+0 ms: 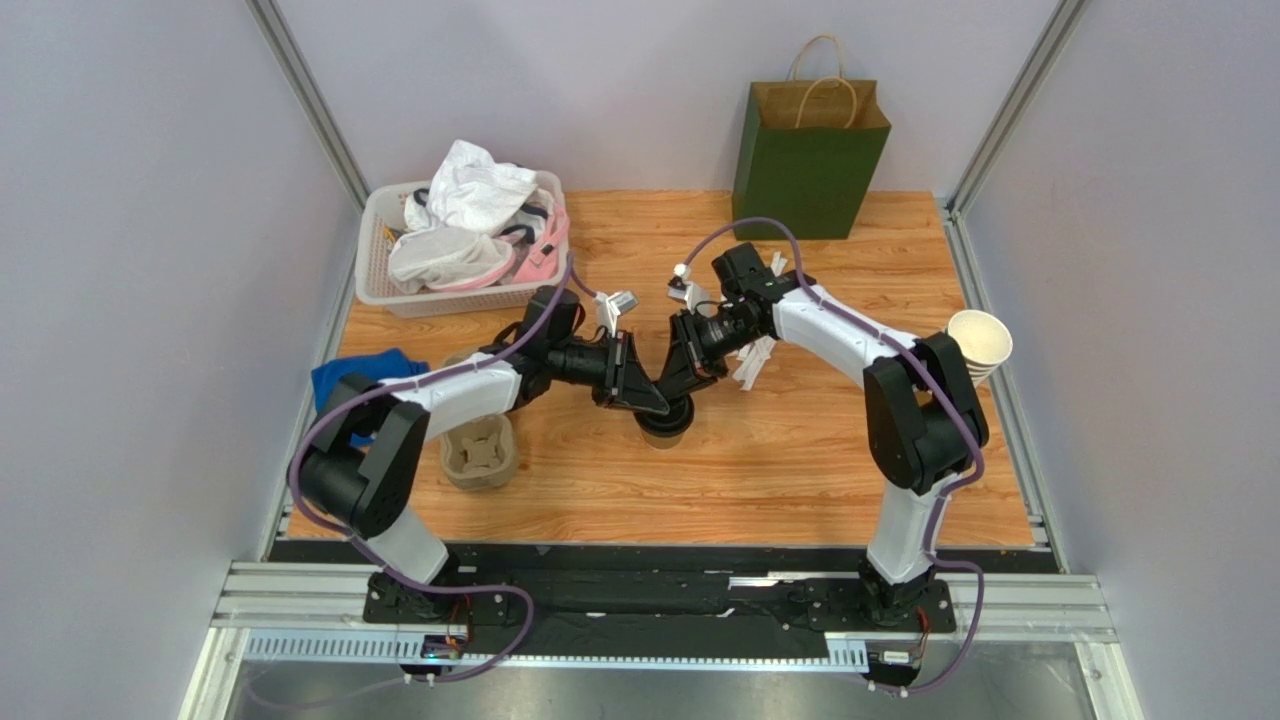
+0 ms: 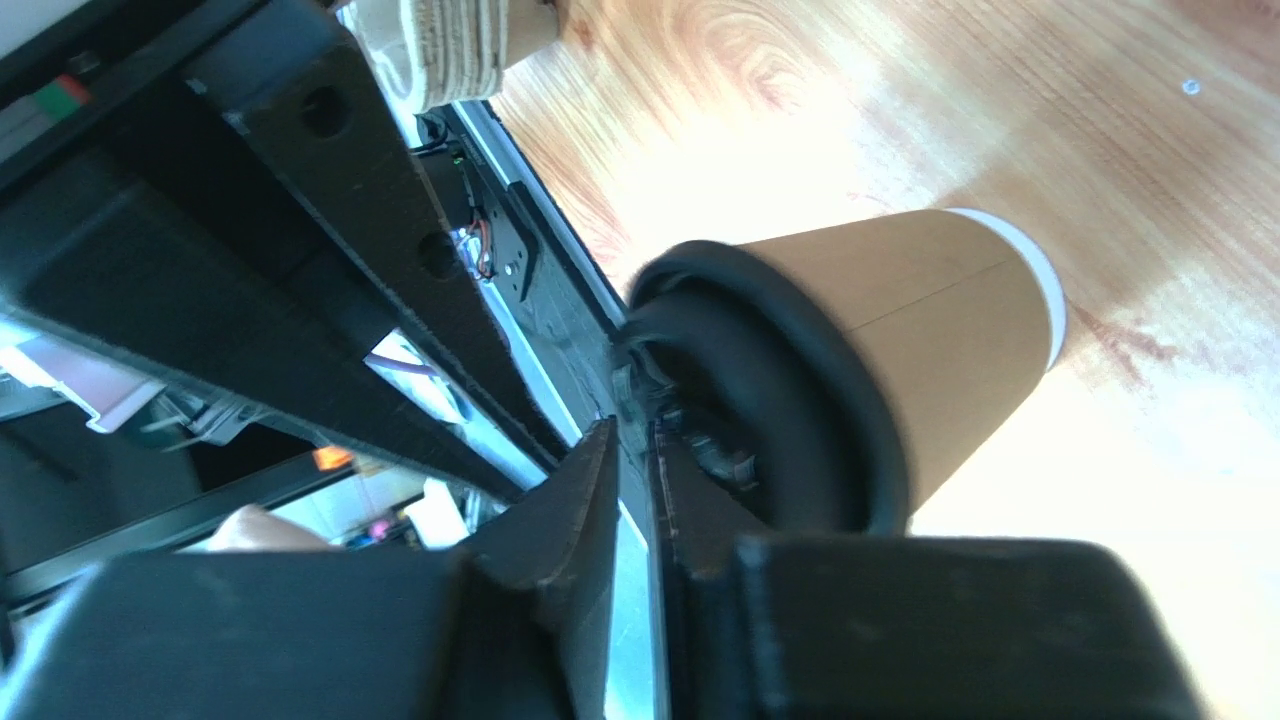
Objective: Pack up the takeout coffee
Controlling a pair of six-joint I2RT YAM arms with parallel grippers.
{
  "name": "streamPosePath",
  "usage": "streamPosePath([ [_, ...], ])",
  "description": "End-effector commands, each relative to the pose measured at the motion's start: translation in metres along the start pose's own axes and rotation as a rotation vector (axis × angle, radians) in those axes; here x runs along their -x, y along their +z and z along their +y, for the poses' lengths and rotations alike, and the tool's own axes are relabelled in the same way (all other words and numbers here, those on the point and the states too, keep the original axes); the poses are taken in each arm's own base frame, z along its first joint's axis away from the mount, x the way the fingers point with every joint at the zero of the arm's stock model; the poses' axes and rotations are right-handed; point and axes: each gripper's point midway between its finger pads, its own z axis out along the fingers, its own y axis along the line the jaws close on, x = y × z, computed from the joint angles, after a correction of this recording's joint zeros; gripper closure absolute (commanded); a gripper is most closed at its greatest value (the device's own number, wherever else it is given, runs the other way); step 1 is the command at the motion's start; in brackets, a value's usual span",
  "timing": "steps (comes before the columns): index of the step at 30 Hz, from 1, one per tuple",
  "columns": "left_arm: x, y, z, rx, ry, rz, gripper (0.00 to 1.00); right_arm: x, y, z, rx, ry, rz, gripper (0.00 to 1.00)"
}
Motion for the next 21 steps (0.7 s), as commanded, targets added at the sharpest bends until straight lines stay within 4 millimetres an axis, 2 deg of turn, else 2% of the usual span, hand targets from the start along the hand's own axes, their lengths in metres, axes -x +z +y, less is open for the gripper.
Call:
streamPosePath([
  [1, 0.023, -0.02, -0.054, -0.051, 0.189, -0.1, 0.77, 0.011, -0.035, 0.051, -0.008, -0.152, -0.083, 0.8],
  [4, 0.025, -0.037, -0.076, -0.034, 0.263, -0.132, 0.71, 0.009, -0.053, 0.066, -0.019, -0.173, -0.113, 0.72],
  [5, 0.021, -0.046, -0.075, 0.024, 0.246, -0.145, 0.71, 0.01, -0.058, 0.059, -0.044, -0.159, -0.129, 0.69],
  [7, 0.027, -0.057, -0.062, 0.148, 0.265, -0.196, 0.71, 0.003, -0.068, 0.052, -0.091, -0.138, -0.147, 0.69],
  [8, 0.018, -0.065, -0.053, 0.21, 0.23, -0.183, 0.72, 0.0, -0.071, 0.035, -0.148, -0.107, -0.158, 0.69],
  [10, 0.011, -0.072, -0.035, 0.313, 0.223, -0.168, 0.71, -0.004, -0.076, 0.015, -0.23, -0.084, -0.179, 0.69],
  [13, 0.009, -0.075, -0.012, 0.405, 0.222, -0.157, 0.7, -0.015, -0.071, -0.01, -0.286, -0.041, -0.167, 0.7],
  [21, 0.019, -0.062, 0.006, 0.432, 0.219, -0.094, 0.7, -0.007, -0.055, -0.035, -0.311, -0.004, -0.143, 0.73],
])
